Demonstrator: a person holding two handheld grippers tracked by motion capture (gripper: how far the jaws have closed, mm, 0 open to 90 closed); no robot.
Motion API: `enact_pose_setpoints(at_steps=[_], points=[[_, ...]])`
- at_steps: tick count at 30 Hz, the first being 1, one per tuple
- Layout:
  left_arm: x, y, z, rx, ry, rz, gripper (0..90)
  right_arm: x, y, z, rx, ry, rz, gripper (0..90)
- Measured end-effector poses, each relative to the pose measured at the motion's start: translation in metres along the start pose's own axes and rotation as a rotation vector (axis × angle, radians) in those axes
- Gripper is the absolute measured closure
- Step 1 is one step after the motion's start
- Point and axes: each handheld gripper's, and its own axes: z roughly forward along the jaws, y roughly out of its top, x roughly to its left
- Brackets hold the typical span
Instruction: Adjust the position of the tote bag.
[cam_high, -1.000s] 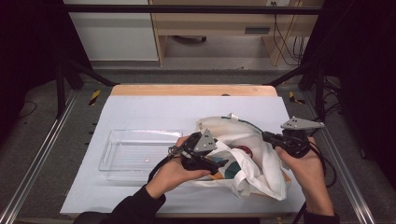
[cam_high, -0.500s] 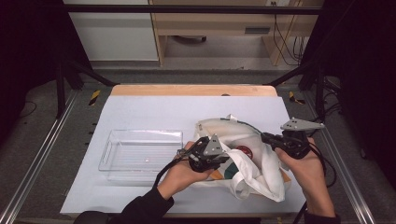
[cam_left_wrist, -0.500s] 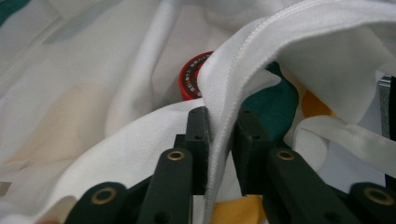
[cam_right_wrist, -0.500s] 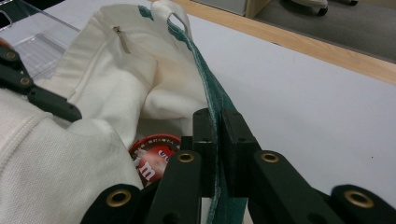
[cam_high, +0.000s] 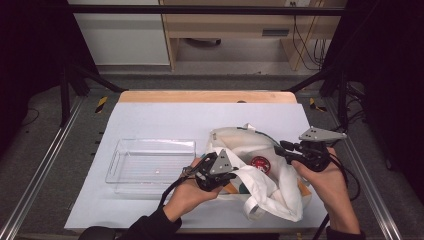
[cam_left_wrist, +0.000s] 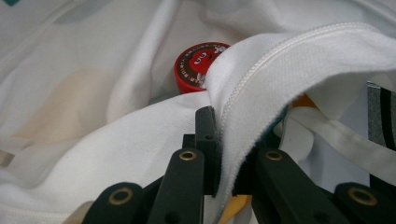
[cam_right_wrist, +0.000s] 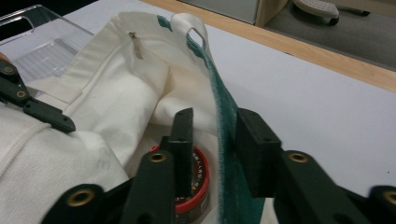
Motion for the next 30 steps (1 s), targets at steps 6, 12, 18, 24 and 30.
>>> enact_pose_setpoints(at_steps=[6,12,18,24,30], points=[[-0.006,-0.006,-0.003,0.006,-0.003,0.008,84.5,0.003,-0.002,0.005,0.025,-0.007,-0.023,53.5],[-0.006,-0.010,-0.006,0.008,-0.008,0.003,84.5,0.001,-0.005,0.010,0.052,-0.031,-0.028,51.7],[-0.011,-0.012,-0.007,0.004,-0.003,0.011,84.8,-0.005,-0.014,0.018,0.099,-0.072,-0.014,52.2],[-0.014,-0.017,-0.006,0.001,-0.006,-0.002,84.9,-0.010,-0.020,0.021,0.137,-0.103,-0.029,62.5],[-0.019,-0.024,-0.005,0.014,-0.012,-0.004,85.1,-0.017,-0.028,0.026,0.165,-0.151,-0.038,78.9]])
